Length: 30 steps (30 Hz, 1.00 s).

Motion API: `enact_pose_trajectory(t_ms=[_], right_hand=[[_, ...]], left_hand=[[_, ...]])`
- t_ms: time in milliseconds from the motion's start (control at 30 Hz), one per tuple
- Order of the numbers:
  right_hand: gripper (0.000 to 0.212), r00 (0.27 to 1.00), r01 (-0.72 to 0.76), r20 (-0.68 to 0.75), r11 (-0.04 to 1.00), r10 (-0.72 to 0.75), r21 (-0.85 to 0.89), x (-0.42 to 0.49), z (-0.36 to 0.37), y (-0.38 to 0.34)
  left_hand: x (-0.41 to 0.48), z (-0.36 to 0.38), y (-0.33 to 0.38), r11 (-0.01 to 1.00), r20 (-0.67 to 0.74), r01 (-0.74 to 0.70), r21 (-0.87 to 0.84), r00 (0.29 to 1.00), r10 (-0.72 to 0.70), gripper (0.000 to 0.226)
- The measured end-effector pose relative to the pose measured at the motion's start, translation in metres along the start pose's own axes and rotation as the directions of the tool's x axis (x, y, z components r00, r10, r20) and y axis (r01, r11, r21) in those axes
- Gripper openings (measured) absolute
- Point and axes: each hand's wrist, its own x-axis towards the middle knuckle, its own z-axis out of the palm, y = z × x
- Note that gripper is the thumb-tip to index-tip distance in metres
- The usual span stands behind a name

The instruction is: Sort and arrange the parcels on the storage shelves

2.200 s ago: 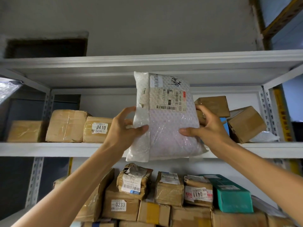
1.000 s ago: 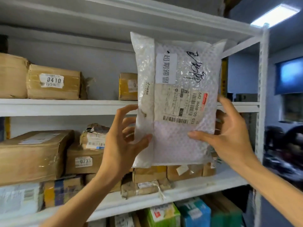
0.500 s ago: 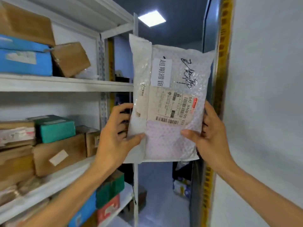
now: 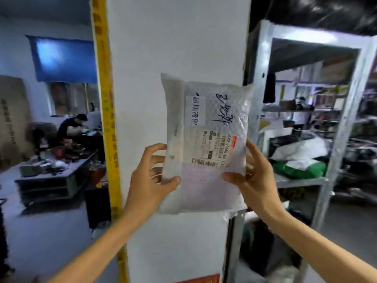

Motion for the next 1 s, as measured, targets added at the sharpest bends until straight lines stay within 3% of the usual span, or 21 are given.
enact_pose_trajectory(t_ms=[233,467,767,1000], right_hand=[[0.086,0.956,-0.123,-0.289,0.966,0.054,-0.226,0.001,-0.098,0.045],[0.087,0.828,-0.302,-0.559,0.872,0.04,-0.384,-0.036,-0.174,0.078],[0.083,0.645,-0.56,-0.761,0.719,0.066,-0.412,-0.131,-0.262,0.122],[0.069,0.536,-0.686,-0.834,0.646,0.136,-0.335,-0.183,-0.306,0.19]], left_hand=[[0.051,0.137,-0.037,0.984,0.264,-0.013,-0.179,0.963,0.061,0.069],[0.056,0.265,-0.055,0.941,0.514,0.016,-0.339,0.841,0.171,0.069],[-0.02,0.425,-0.071,0.88,0.762,0.213,-0.425,0.609,0.22,0.066],[-0.079,0.517,-0.107,0.875,0.834,0.296,-0.384,0.518,0.19,0.064]])
